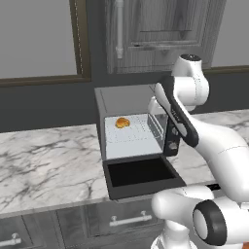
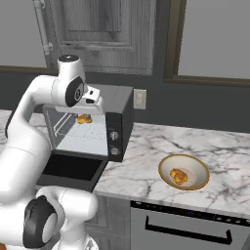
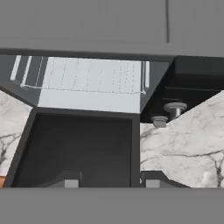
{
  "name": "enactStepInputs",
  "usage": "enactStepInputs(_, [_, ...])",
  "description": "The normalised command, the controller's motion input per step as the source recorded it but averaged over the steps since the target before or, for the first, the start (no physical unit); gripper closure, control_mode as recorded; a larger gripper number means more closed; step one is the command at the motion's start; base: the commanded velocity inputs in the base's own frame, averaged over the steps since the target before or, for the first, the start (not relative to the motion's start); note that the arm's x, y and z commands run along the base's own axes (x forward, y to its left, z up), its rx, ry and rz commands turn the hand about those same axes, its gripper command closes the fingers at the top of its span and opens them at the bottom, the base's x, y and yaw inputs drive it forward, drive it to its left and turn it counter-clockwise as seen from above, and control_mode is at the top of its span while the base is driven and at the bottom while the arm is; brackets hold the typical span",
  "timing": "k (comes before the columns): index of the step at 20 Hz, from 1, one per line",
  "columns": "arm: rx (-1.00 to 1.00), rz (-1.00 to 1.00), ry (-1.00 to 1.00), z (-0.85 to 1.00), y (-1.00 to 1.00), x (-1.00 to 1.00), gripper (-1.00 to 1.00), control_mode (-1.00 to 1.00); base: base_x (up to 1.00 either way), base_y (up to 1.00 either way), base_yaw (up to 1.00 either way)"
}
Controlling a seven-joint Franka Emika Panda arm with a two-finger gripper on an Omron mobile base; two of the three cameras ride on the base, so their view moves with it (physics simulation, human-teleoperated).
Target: Pick up the heated bread from the toaster oven and place it in the bowl. Then move the bread bowl to the dining counter.
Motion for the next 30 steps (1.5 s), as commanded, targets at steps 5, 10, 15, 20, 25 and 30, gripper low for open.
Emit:
enactStepInputs(5, [-0.01, 0.03, -0.11, -0.05, 0.27, -0.32, -1.00, -1.00, 0.00, 0.00, 0.00])
enactStepInputs(10, [0.02, -0.02, -0.22, -0.65, 0.52, -0.47, -1.00, -1.00, 0.00, 0.00, 0.00])
enactStepInputs(15, [0.03, -0.09, -0.34, -0.44, 0.39, 0.05, -1.00, -1.00, 0.00, 0.00, 0.00])
enactStepInputs(20, [0.00, -0.04, -0.17, -0.33, 0.31, 0.27, -1.00, -1.00, 0.00, 0.00, 0.00])
enactStepInputs(25, [0.00, -0.05, -0.05, -0.07, 0.05, 0.37, -1.00, -1.00, 0.00, 0.00, 0.00])
enactStepInputs(30, [0.00, -0.01, -0.01, -0.08, 0.00, 0.44, -1.00, -1.00, 0.00, 0.00, 0.00])
